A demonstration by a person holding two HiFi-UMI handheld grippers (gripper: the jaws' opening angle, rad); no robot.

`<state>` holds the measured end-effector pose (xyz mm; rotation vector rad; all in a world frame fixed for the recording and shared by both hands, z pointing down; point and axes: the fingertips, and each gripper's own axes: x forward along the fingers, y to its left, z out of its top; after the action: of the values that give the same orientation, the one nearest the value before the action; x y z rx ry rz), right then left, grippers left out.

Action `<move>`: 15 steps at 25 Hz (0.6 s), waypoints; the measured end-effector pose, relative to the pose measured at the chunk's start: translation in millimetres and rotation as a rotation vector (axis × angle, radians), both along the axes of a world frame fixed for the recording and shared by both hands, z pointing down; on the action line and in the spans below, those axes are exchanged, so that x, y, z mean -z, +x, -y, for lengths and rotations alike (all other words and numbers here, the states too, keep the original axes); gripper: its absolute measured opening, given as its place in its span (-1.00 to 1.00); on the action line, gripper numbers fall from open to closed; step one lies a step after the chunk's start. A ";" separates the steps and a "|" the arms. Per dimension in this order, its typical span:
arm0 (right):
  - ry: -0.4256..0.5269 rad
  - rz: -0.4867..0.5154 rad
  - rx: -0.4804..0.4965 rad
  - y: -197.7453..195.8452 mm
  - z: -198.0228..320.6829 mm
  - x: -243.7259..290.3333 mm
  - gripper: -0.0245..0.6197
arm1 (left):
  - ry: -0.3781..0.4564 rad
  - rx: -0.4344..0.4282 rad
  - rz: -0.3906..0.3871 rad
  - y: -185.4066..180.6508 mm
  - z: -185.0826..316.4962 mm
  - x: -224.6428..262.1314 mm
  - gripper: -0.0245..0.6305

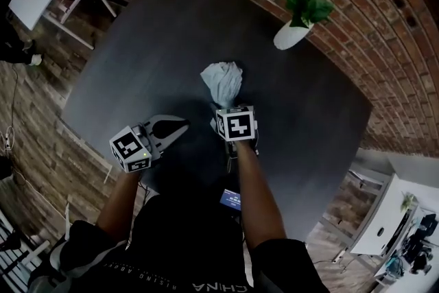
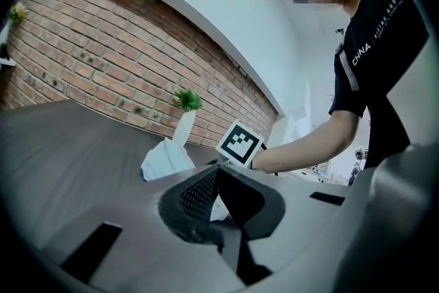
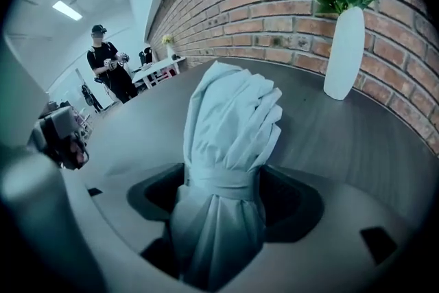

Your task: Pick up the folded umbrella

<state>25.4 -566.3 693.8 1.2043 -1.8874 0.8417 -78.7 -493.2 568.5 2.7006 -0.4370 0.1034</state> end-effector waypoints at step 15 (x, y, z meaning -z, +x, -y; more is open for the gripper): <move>-0.069 0.006 -0.036 -4.0 -1.5 -58.6 0.04 | -0.035 -0.003 -0.009 9.4 8.8 -14.3 -0.92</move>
<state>21.3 -564.7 752.3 1.1982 -1.8312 0.9227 -69.4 -502.1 582.8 2.6667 -0.4240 0.0987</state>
